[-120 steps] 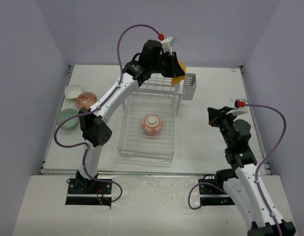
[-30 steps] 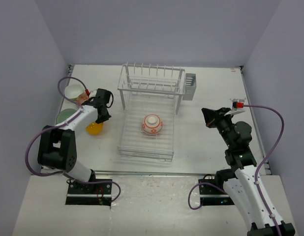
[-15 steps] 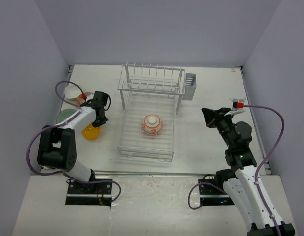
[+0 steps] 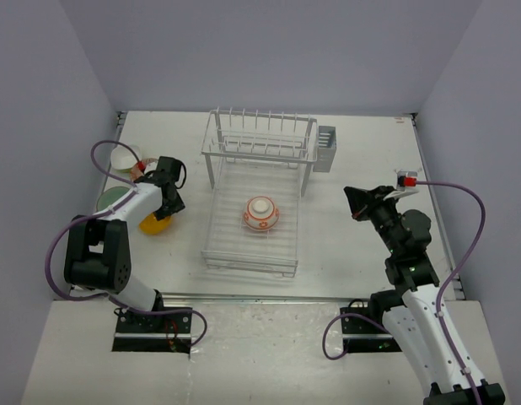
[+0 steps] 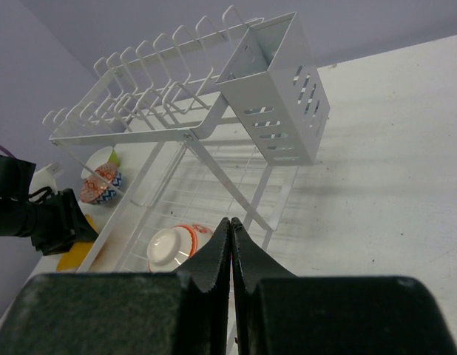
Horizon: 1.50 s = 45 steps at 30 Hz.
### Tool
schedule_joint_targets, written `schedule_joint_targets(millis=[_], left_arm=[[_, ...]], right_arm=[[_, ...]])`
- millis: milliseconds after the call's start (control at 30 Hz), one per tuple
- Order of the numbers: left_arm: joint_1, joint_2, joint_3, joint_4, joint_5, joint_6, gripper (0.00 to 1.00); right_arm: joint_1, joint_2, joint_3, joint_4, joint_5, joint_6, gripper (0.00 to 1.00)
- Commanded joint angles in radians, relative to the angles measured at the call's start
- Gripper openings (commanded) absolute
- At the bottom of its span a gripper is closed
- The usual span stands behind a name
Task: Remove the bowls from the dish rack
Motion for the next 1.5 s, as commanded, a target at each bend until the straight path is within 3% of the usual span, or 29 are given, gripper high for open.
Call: schedule_joint_targets(millis=[0, 567, 800, 933, 1000, 1033, 1100, 1167, 1200, 1267, 1467], left_arm=[[0.008, -0.002, 0.019, 0.040, 0.003, -0.012, 0.48], [0.008, -0.083, 0.050, 0.059, 0.049, -0.015, 0.61], [-0.030, -0.294, 0.130, 0.086, 0.135, 0.003, 0.63], [-0.056, -0.434, 0.086, 0.198, 0.302, -0.003, 0.69], [-0.064, -0.497, 0.059, 0.252, 0.383, -0.009, 0.65], [-0.076, -0.509, 0.040, 0.263, 0.450, -0.011, 0.53], [-0.091, -0.540, 0.018, 0.292, 0.503, -0.009, 0.46], [-0.130, -0.560, -0.022, 0.322, 0.567, -0.005, 0.29], [-0.165, -0.563, -0.051, 0.329, 0.587, -0.005, 0.13], [-0.203, -0.552, -0.077, 0.350, 0.604, 0.002, 0.00], [-0.326, -0.466, -0.168, 0.431, 0.606, -0.008, 0.00]], right_arm=[[0.005, -0.005, -0.004, 0.048, -0.025, 0.004, 0.00], [0.006, 0.023, -0.012, 0.074, -0.049, 0.009, 0.00], [0.008, 0.020, -0.005, 0.063, -0.031, 0.003, 0.00], [0.009, 0.033, 0.008, 0.046, -0.028, -0.004, 0.00], [0.009, 0.047, 0.022, 0.030, -0.037, -0.008, 0.00], [0.009, 0.050, 0.027, 0.025, -0.038, -0.011, 0.00], [0.009, 0.059, 0.041, 0.013, -0.067, -0.017, 0.00], [0.011, 0.069, 0.053, 0.005, -0.107, -0.033, 0.00], [0.012, 0.084, 0.070, -0.003, -0.142, -0.042, 0.00], [0.018, 0.121, 0.108, -0.038, -0.173, -0.053, 0.00], [0.156, 0.253, 0.258, -0.150, -0.250, -0.112, 0.00]])
